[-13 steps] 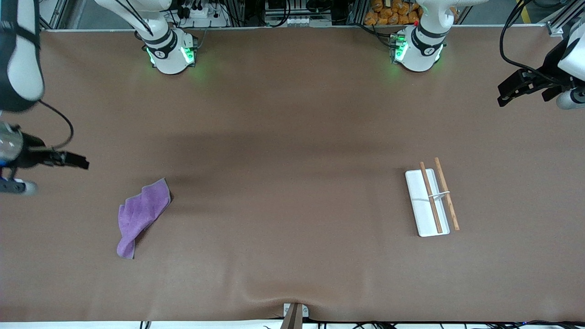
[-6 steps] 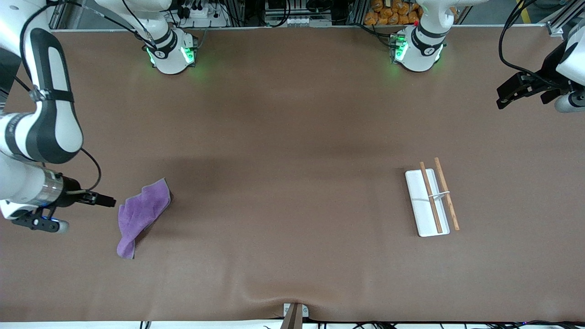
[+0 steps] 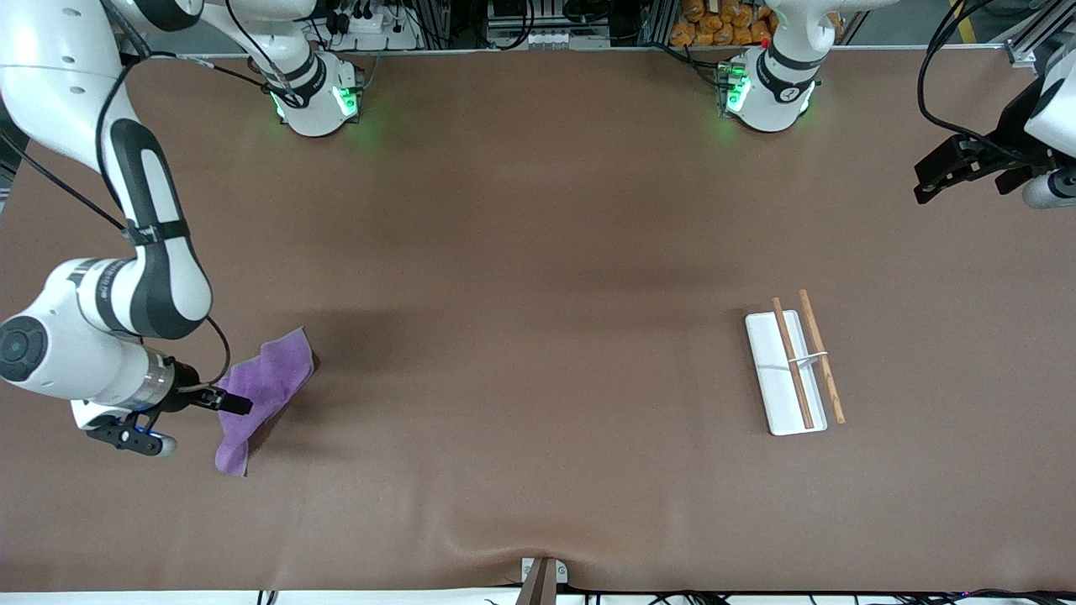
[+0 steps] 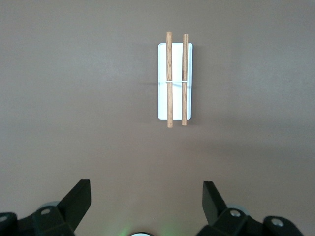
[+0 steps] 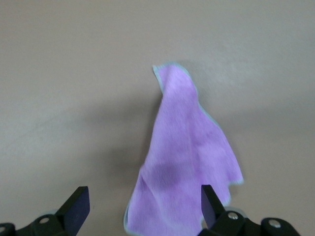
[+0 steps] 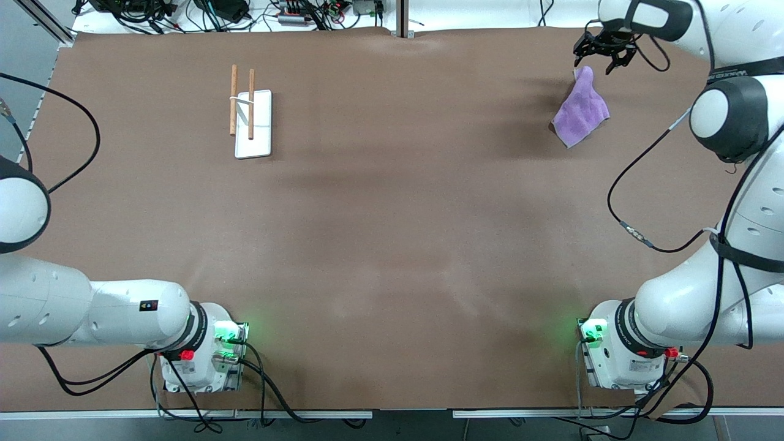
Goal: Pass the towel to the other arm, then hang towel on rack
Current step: 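Reach the right gripper down to the purple towel, then close the right gripper on the towel corner, then lift the towel with the right gripper while the left gripper approaches, then grasp the hanging towel with the left gripper beside the right gripper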
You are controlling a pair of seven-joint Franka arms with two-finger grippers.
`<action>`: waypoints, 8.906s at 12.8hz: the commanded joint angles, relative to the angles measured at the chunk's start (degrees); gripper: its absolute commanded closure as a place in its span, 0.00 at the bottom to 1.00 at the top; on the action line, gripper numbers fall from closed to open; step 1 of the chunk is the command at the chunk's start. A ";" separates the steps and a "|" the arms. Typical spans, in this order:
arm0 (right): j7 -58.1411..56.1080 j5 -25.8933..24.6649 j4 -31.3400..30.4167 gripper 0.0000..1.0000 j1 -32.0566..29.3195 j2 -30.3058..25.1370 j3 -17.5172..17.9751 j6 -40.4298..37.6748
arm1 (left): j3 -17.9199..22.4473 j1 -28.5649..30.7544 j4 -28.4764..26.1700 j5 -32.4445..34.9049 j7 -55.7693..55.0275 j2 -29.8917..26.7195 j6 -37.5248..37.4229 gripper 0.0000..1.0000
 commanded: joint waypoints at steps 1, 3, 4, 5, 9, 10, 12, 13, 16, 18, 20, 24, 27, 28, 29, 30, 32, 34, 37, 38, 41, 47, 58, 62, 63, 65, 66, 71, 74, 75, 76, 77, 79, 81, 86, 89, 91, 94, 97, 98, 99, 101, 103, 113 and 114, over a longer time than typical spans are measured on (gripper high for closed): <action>-3.85 -0.89 1.32 0.00 0.45 2.44 -0.11 4.79 | 0.24 0.04 -0.03 -0.95 1.17 -0.16 0.81 0.00; -3.86 -4.91 1.32 0.00 0.63 3.93 -0.02 7.60 | 0.24 0.12 -0.03 -0.95 1.17 -0.16 0.89 0.00; -3.68 -7.72 1.23 0.00 0.98 4.98 -0.02 10.32 | 0.24 0.12 -0.03 -0.95 1.17 -0.16 0.89 0.00; -3.42 -9.23 1.32 0.00 1.59 5.86 -0.02 10.78 | 0.24 0.12 -0.03 -0.95 1.17 -0.16 0.89 0.00; -2.98 -9.24 1.05 0.00 1.77 6.31 -0.02 11.58 | 0.24 0.04 -0.03 -0.95 1.17 0.19 1.33 0.00; -3.24 -9.33 1.31 0.00 1.34 7.01 -0.19 12.45 | 0.24 0.04 -0.03 -1.03 1.17 0.28 1.33 0.00; -2.81 -8.81 1.23 0.00 0.37 7.72 -0.20 15.61 | 0.24 0.21 -0.11 -1.03 1.17 0.20 1.42 0.00; -1.41 -8.81 1.14 0.00 0.02 7.89 -0.20 15.45 | 0.24 0.39 -0.11 -1.03 1.17 0.11 1.42 0.00; -0.52 -9.25 2.37 0.00 -1.56 12.71 -0.46 19.81 | 0.33 0.56 0.15 -1.03 1.17 -0.16 1.51 0.00; -0.34 -8.90 2.28 0.00 -1.40 13.08 -0.37 20.54 | 0.33 0.48 0.15 -1.03 1.08 -0.07 2.30 0.00; -0.43 -8.89 2.28 0.71 -1.57 13.08 -0.37 20.28 | 0.33 0.47 0.06 -0.95 1.08 0.02 2.48 0.00; -0.43 -8.37 2.28 1.00 -1.66 12.99 -0.37 19.84 | 0.33 0.56 -0.20 -1.03 1.17 -0.16 2.04 0.00; -0.52 -8.37 2.46 1.00 -1.40 12.03 -0.29 18.71 | 0.33 0.56 -0.20 -1.03 1.17 -0.07 2.04 0.00; -0.52 -8.37 2.55 1.00 -1.13 11.15 -0.20 16.78 | 0.33 0.48 -0.11 -1.03 1.17 -0.07 2.04 0.00; -0.52 -8.28 3.77 1.00 -0.96 10.36 -0.02 14.24 | 0.33 0.56 -0.20 -1.03 1.17 -0.16 2.04 0.00; -0.52 -8.28 4.82 1.00 -0.61 8.88 0.33 10.47 | 0.33 0.48 -0.20 -1.03 1.17 -0.16 2.04 0.00; -0.52 -8.28 6.23 1.00 0.36 5.37 1.29 4.75 | 0.33 0.56 -0.11 -1.03 1.17 0.02 2.04 0.00; -0.52 -8.19 6.24 1.00 2.11 1.24 1.65 0.88 | 0.33 0.65 -0.11 -1.03 1.17 0.11 2.30 0.00; 5.42 -8.01 7.72 1.00 7.99 -3.35 1.74 -7.12 | 0.33 0.65 -0.11 -1.03 1.17 0.19 2.30 0.00; 8.24 -8.01 9.21 1.00 9.75 -3.53 2.00 -10.27 | 0.33 0.65 -0.11 -1.03 1.17 0.19 2.39 0.00; 13.97 -3.38 13.26 1.00 14.32 -3.97 4.37 -13.38 | 0.33 0.65 -0.37 -1.03 1.17 0.72 2.39 0.00; 31.43 -3.36 16.07 1.00 27.24 -6.96 5.69 -13.99 | 0.15 -0.14 -4.41 -1.03 1.08 1.51 2.48 0.00; 75.22 1.92 22.41 1.00 43.07 -5.21 5.43 -7.52 | -1.61 -4.52 -7.76 -11.92 -5.22 12.22 9.42 0.00; 80.68 1.92 22.41 1.00 47.02 -3.80 5.25 -1.79 | -1.61 -6.73 -7.76 -20.70 -19.28 14.87 9.42 0.00; 81.13 1.83 22.41 1.00 47.64 -3.71 5.25 -1.26 | -1.61 -7.17 -7.85 -21.50 -21.92 15.48 9.42 0.00; 81.13 1.83 22.41 1.00 48.09 -3.36 5.25 -0.47 | -1.61 -7.43 -8.02 -21.60 -25.01 17.15 9.42 0.00; 81.13 1.83 22.41 1.00 48.35 -3.09 5.25 -0.20 | -1.61 -7.52 -8.02 -21.60 -26.59 18.20 9.42 0.00; 81.04 1.74 22.41 1.00 48.62 -2.48 5.17 -0.02 | -2.40 -7.61 -10.12 -23.79 -33.90 21.55 9.51 0.00; 81.04 1.30 22.24 1.00 49.23 -2.39 5.17 -0.11 | -3.80 -7.70 -12.32 -25.81 -37.84 20.94 9.60 0.00; 81.04 1.30 22.24 1.00 49.23 -2.30 5.08 -0.11 | -4.15 -7.70 -12.50 -26.34 -39.51 20.94 9.51 0.00; 81.04 1.30 22.24 1.00 49.14 -2.30 4.99 -0.11 | -4.42 -7.79 -12.51 -27.13 -41.18 21.11 9.51 0.00; 81.04 1.39 22.24 1.00 49.14 -2.30 4.99 -0.11 | -4.42 -7.96 -12.33 -27.66 -42.59 21.46 9.51 0.00; 81.04 1.39 22.24 1.00 49.14 -2.30 4.99 -0.11 | -4.42 -7.96 -12.24 -27.84 -44.09 22.16 9.42 0.00; 81.04 1.39 22.24 1.00 49.14 -2.30 4.99 -0.11 | -4.42 -8.14 -12.15 -27.93 -46.54 23.66 9.33 0.00; 81.04 1.39 22.24 1.00 49.14 -2.30 4.99 -0.20 | -4.51 -8.93 -9.53 -29.16 -54.63 24.36 6.62 0.00; 81.04 1.39 22.24 1.00 49.06 -2.30 4.99 -0.29 | -4.51 -8.93 -7.41 -30.38 -57.01 24.28 2.22 0.00; 81.04 1.39 22.24 1.00 49.14 -2.30 4.99 -0.29 | -4.86 -9.19 -7.41 -30.56 -57.72 24.28 1.69 0.00; 81.04 1.39 22.24 1.00 49.14 -2.30 4.99 -0.20 | -5.21 -9.19 -6.71 -30.56 -59.39 24.19 -0.24 0.00; 81.04 1.39 22.24 1.00 49.14 -2.30 4.99 -0.20 | -5.21 -9.19 -5.74 -31.35 -59.74 24.10 -0.86 0.00; 81.04 1.39 22.24 1.00 49.14 -2.30 4.99 -0.20 | -5.21 -9.19 -5.74 -31.36 -59.83 24.10 -0.86 0.00; 81.04 1.39 22.32 1.00 49.14 -2.39 4.99 -0.29 | -5.21 -9.19 -5.74 -31.36 -59.83 24.19 -0.86 0.00; 81.04 1.39 22.24 1.00 49.14 -2.39 4.99 -0.20 | -5.21 -9.28 -5.74 -31.36 -59.65 24.45 -0.78 0.04; 81.04 1.39 22.24 1.00 49.14 -2.39 4.99 -0.29 | -5.21 -9.80 -5.74 -31.36 -59.83 24.36 -0.78 0.26; 81.04 1.39 22.24 1.00 49.23 -2.30 4.99 -0.20 | -5.21 -11.65 -2.49 -31.09 -59.48 27.35 -0.69 1.00; 81.04 1.39 22.24 1.00 49.23 -2.30 4.90 -0.20 | -5.21 -11.57 -1.70 -31.09 -59.48 27.70 -0.69 1.00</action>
